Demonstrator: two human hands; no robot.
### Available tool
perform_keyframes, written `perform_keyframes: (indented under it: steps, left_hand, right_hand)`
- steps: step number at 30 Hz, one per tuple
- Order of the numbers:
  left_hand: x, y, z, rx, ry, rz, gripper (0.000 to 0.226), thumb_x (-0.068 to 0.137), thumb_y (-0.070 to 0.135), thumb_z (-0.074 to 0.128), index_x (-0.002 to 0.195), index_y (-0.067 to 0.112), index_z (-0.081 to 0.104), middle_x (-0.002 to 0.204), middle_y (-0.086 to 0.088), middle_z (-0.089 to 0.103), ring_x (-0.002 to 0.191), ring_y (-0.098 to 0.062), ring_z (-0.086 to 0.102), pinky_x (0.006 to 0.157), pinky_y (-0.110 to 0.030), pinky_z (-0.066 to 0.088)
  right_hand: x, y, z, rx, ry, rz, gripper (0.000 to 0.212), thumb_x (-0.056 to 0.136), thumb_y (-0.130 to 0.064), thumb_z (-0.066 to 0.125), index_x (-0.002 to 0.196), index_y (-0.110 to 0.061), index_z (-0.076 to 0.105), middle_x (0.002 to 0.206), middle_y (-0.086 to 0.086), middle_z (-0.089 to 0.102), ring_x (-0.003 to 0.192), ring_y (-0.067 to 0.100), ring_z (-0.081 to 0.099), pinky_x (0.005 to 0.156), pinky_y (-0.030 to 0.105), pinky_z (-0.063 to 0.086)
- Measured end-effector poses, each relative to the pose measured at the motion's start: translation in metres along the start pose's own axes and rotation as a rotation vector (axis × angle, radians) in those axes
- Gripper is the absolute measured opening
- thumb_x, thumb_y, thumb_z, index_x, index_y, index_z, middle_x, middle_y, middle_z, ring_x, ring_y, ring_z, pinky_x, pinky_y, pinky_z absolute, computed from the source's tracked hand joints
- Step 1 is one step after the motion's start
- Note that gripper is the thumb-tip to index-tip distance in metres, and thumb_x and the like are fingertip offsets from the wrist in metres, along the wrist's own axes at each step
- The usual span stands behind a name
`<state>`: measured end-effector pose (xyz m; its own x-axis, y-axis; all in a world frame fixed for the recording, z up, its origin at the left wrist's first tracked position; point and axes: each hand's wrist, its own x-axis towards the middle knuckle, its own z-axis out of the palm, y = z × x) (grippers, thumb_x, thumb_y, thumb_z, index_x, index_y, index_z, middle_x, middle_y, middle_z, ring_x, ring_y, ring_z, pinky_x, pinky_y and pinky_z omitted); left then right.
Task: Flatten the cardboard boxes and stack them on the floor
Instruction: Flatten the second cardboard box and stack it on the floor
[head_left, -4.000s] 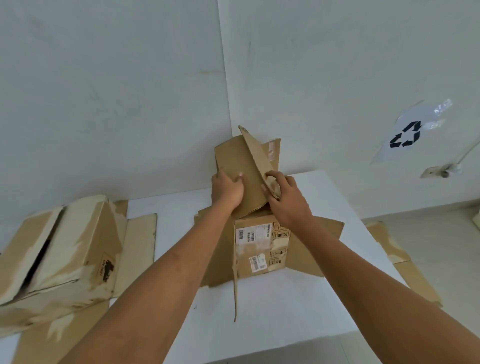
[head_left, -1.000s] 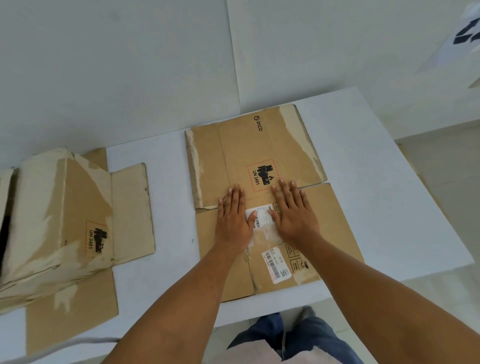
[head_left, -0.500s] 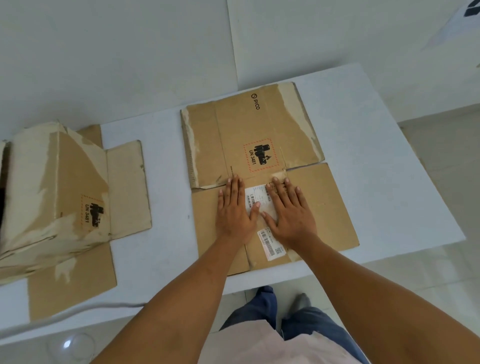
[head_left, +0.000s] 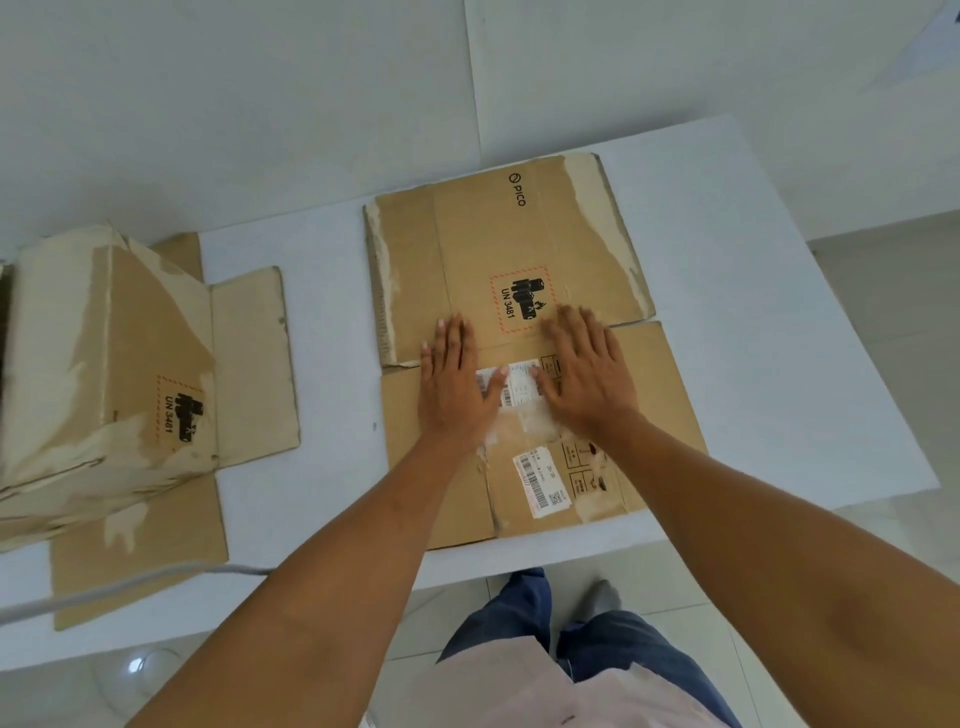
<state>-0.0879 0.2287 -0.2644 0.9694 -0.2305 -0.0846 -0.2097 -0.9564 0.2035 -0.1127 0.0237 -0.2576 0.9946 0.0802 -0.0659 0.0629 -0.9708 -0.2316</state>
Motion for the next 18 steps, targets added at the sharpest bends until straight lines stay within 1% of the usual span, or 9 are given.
perform_keyframes:
  steps: [2,4,6,9,11,13,14,15,18]
  left_hand:
    - [0.018,-0.006,-0.002,0.004,0.0,-0.039,0.08,0.103,0.062,0.017,0.16,0.012,-0.007,0.169,-0.005,-0.01,0.154,-0.02,-0.018,0.126,-0.047,-0.001]
    - [0.026,-0.01,0.002,0.01,-0.014,-0.046,0.079,0.103,0.061,0.017,0.161,0.013,-0.007,0.169,-0.004,-0.011,0.154,-0.02,-0.018,0.126,-0.047,0.001]
    - [0.024,-0.011,0.007,0.021,0.001,-0.048,0.078,0.103,0.061,0.017,0.161,0.013,-0.006,0.169,-0.004,-0.009,0.154,-0.019,-0.016,0.126,-0.046,0.001]
    - [0.026,-0.01,0.007,0.016,-0.002,-0.059,0.08,0.101,0.062,0.018,0.161,0.014,-0.004,0.169,-0.003,-0.008,0.155,-0.019,-0.015,0.126,-0.046,0.002]
    - [0.034,-0.008,0.003,-0.02,-0.02,-0.089,0.083,0.098,0.065,0.02,0.162,0.016,-0.003,0.169,-0.001,-0.008,0.154,-0.018,-0.015,0.126,-0.045,-0.001]
    - [0.05,-0.005,-0.002,-0.074,-0.012,-0.136,0.083,0.098,0.067,0.021,0.162,0.017,0.0,0.169,0.0,-0.007,0.154,-0.019,-0.016,0.126,-0.044,-0.003]
    - [0.06,-0.004,-0.005,-0.089,-0.004,-0.157,0.082,0.099,0.065,0.02,0.162,0.017,-0.001,0.169,-0.001,-0.006,0.154,-0.019,-0.015,0.127,-0.044,-0.002]
    - [0.071,-0.005,-0.007,-0.089,0.004,-0.168,0.081,0.1,0.063,0.02,0.161,0.016,-0.002,0.169,-0.002,-0.005,0.154,-0.02,-0.015,0.127,-0.044,0.0]
    - [0.097,-0.015,-0.01,-0.046,0.004,-0.119,0.08,0.101,0.061,0.019,0.161,0.014,-0.006,0.169,-0.003,-0.007,0.154,-0.02,-0.015,0.126,-0.045,0.001]
  right_hand:
    - [0.008,0.005,0.006,0.03,-0.007,0.008,0.076,0.106,-0.06,0.025,0.166,-0.021,0.0,0.173,0.004,-0.012,0.159,0.023,-0.014,0.129,0.045,-0.001]
    - [0.01,0.005,0.01,0.021,-0.009,0.001,0.077,0.106,-0.06,0.025,0.166,-0.021,-0.004,0.173,0.002,-0.015,0.158,0.021,-0.017,0.129,0.046,0.0]
    - [0.01,0.005,0.013,0.016,-0.009,0.006,0.077,0.106,-0.06,0.026,0.166,-0.021,-0.002,0.173,0.001,-0.013,0.158,0.021,-0.016,0.129,0.045,0.0]
    - [0.016,0.006,0.011,0.005,-0.02,0.02,0.076,0.104,-0.061,0.028,0.165,-0.02,0.011,0.174,0.006,0.001,0.16,0.024,-0.006,0.13,0.046,0.004]
    - [0.03,0.004,0.003,0.0,0.004,0.009,0.071,0.104,-0.061,0.028,0.158,-0.016,0.027,0.169,0.014,0.02,0.159,0.029,0.01,0.129,0.048,0.01]
    - [0.05,0.0,-0.004,-0.001,0.031,0.012,0.067,0.104,-0.061,0.028,0.151,-0.013,0.034,0.161,0.018,0.031,0.155,0.032,0.021,0.129,0.048,0.012]
    - [0.06,-0.002,-0.006,0.002,0.033,0.021,0.07,0.104,-0.062,0.027,0.153,-0.013,0.032,0.162,0.019,0.029,0.156,0.032,0.019,0.129,0.048,0.011]
    - [0.069,-0.002,-0.005,0.009,0.029,0.027,0.074,0.104,-0.063,0.026,0.158,-0.012,0.026,0.166,0.019,0.022,0.158,0.031,0.012,0.129,0.048,0.008]
    - [0.086,0.0,0.002,0.012,-0.007,0.027,0.083,0.103,-0.067,0.019,0.166,-0.016,-0.001,0.173,0.01,-0.011,0.158,0.025,-0.015,0.13,0.047,0.002]
